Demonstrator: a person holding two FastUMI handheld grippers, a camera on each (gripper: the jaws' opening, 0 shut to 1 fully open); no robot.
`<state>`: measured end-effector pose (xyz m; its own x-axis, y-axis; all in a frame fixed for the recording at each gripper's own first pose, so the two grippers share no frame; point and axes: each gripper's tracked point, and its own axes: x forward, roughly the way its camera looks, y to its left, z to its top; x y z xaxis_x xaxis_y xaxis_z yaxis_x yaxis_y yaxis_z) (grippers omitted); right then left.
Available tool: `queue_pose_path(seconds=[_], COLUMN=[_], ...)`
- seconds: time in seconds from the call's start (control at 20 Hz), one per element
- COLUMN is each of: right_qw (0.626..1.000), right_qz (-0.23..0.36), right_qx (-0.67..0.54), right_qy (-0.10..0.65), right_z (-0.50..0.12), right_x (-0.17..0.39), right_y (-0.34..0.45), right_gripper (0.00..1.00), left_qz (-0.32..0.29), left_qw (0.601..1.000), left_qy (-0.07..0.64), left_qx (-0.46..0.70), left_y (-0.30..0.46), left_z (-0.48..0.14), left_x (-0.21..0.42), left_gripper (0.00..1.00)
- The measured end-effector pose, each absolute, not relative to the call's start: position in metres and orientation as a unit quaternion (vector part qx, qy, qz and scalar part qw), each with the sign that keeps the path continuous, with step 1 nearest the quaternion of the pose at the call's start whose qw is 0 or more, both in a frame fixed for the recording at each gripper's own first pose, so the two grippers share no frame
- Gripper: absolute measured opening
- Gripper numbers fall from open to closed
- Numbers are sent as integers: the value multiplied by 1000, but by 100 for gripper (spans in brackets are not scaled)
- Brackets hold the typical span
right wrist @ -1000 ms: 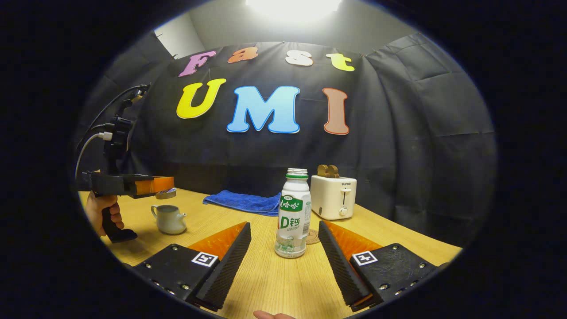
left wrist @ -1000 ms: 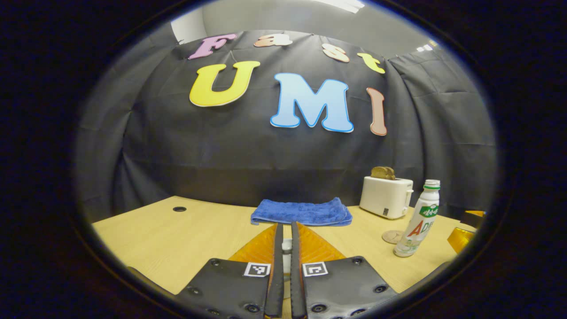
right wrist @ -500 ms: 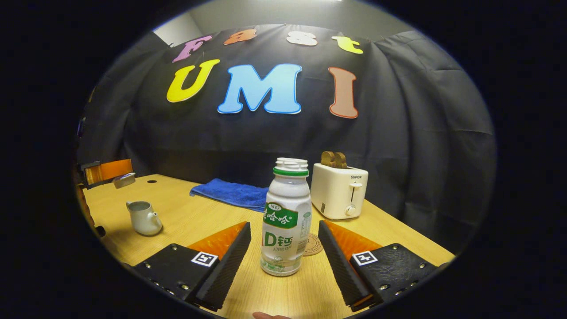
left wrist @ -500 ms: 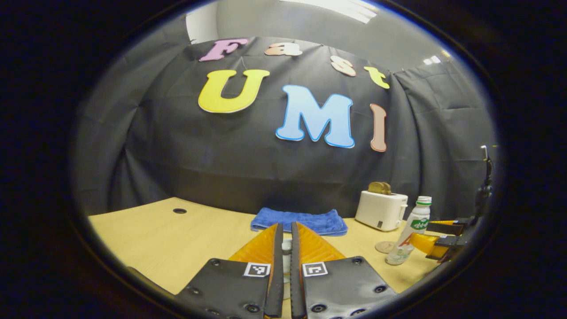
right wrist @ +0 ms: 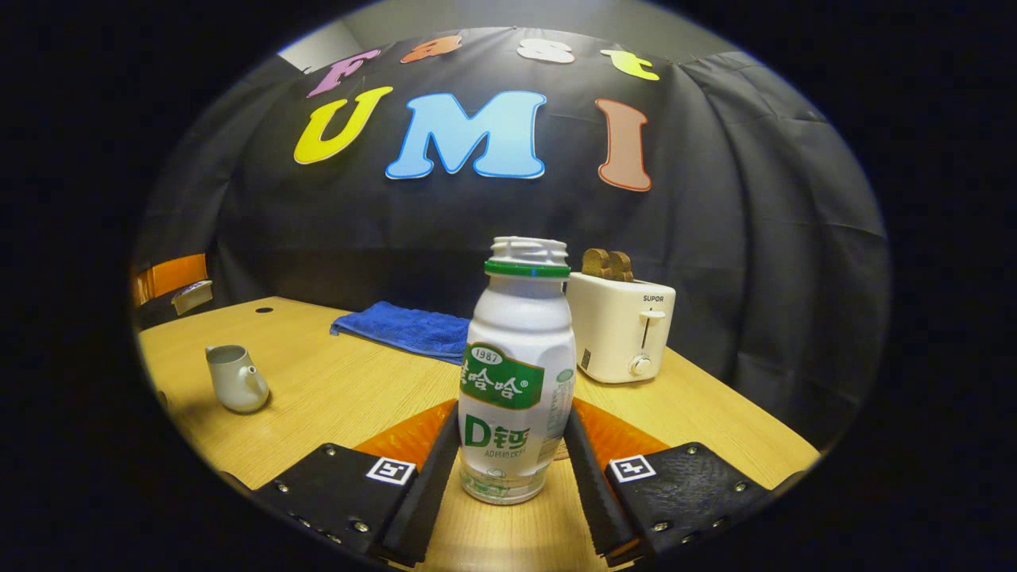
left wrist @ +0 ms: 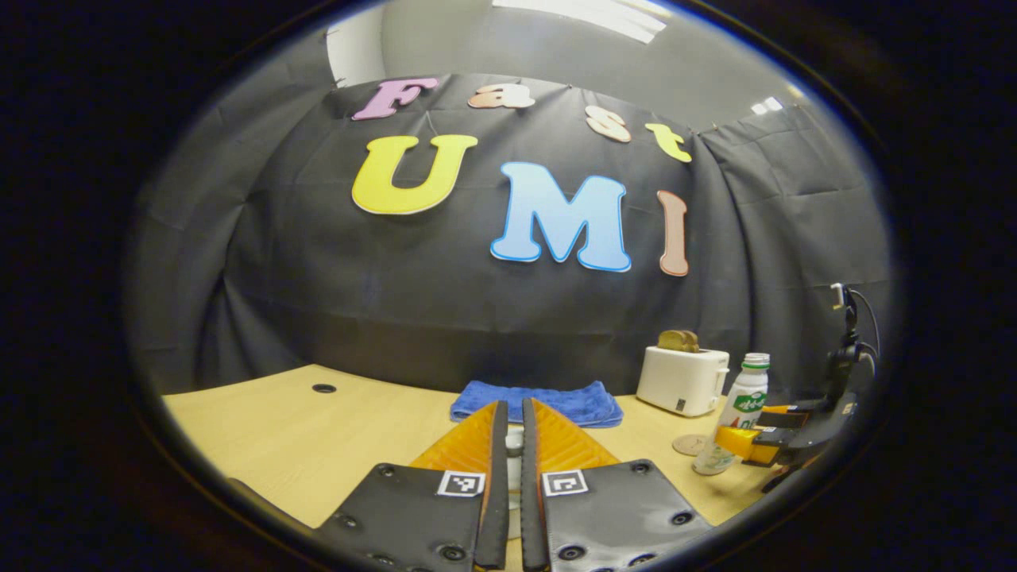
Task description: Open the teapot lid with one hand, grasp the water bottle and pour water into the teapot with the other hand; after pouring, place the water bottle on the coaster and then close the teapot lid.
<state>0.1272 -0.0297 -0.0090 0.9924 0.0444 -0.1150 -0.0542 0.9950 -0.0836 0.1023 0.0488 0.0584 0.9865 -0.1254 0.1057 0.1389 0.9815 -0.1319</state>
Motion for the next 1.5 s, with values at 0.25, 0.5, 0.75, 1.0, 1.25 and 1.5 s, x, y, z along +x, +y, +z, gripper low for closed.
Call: queue_pose_path(seconds=[0.25,0.5,0.75,1.0,1.25,1.5], right_qw=[996,987,965,943,908,874], right_qz=[46,83,85,84,80,71], right_qx=[-68,-132,-248,-322,-410,-481], right_qy=[37,38,26,29,29,23], right_z=[8,12,12,12,10,5], right_x=[117,106,104,108,112,121], right_y=[-19,16,43,72,96,108], right_gripper=[71,71,71,71,71,71], left_qz=[-77,-86,-81,-64,-53,-53], left_qw=[991,990,991,994,993,995], left_qy=[-62,-50,-44,-56,-76,-63], left_qx=[-96,-104,-95,-69,-68,-64], left_y=[54,71,99,117,123,122], left_z=[74,68,57,55,61,48], left_x=[87,59,10,-23,-46,-62], left_gripper=[12,12,17,17,17,17])
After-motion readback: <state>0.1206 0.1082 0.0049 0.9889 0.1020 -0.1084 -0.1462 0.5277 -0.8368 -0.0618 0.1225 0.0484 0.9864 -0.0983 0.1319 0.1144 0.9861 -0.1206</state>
